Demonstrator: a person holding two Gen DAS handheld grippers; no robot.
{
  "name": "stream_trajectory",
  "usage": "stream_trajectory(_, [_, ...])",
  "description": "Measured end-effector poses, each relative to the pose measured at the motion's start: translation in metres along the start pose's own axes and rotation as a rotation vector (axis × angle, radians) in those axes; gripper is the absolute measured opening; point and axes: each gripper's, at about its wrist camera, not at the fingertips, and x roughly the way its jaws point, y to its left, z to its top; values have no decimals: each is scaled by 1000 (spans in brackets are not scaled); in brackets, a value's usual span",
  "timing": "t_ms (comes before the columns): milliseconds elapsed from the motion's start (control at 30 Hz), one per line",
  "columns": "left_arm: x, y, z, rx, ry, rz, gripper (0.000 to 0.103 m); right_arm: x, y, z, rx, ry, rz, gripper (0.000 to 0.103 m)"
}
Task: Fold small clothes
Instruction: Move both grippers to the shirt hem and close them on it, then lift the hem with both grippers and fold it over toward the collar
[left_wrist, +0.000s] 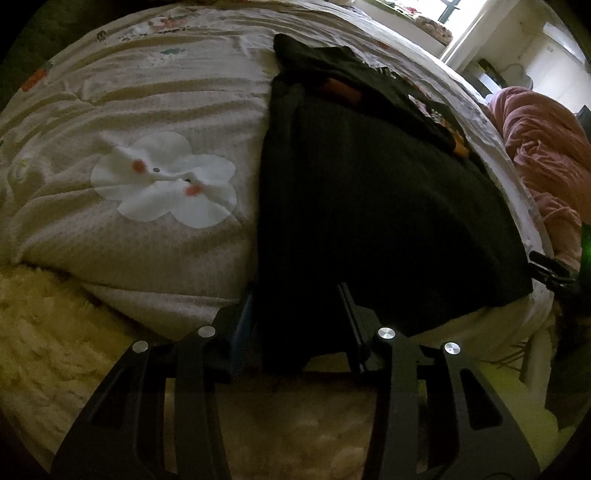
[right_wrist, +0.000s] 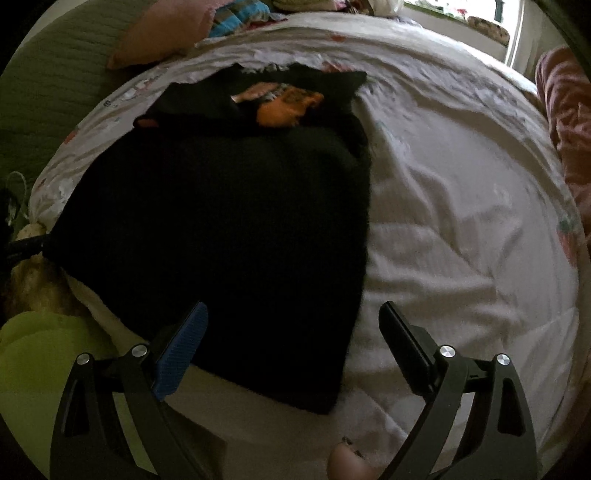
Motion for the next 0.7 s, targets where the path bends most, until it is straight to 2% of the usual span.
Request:
stream_trajectory(33, [0, 0, -1, 0, 0, 0, 34, 2, -4, -4, 14, 17, 9, 88])
stream_trajectory(100, [0, 2, -1, -5, 1, -3, 34, 4, -7, -9, 27, 37, 27, 73])
stream_trajectory(200, [0, 2, -3, -5, 2, 0, 34, 9, -9, -17, 32, 55, 33, 63])
stream_trajectory(267, [-1, 3, -4, -7, 3, 2, 34, 8, -11, -19, 36, 48, 38, 52])
stream_trajectory(333, [-1, 3, -4, -9, 3, 0, 34, 5, -11, -19, 31, 34, 59, 27])
stream_trajectory(433, [0, 5, -5, -20, 5, -9, 34, 2, -4, -18, -12, 12, 72, 11])
stream_trajectory(533, [0, 5, -5, -25, 3, 0, 27, -6, -5, -12, 4, -42, 117, 8])
stream_trajectory(600, [-1, 6, -5, -30, -1, -2, 19, -19, -8, -8, 25, -114, 158, 7])
stream_trajectory(667, [-6, 5, -5, -28, -15, -5, 7, -29, -11, -4, 35, -173, 176, 7])
stream_trajectory(700, [-8, 4, -4, -26, -23, -5, 6, -35, -12, -1, 38, -203, 181, 7])
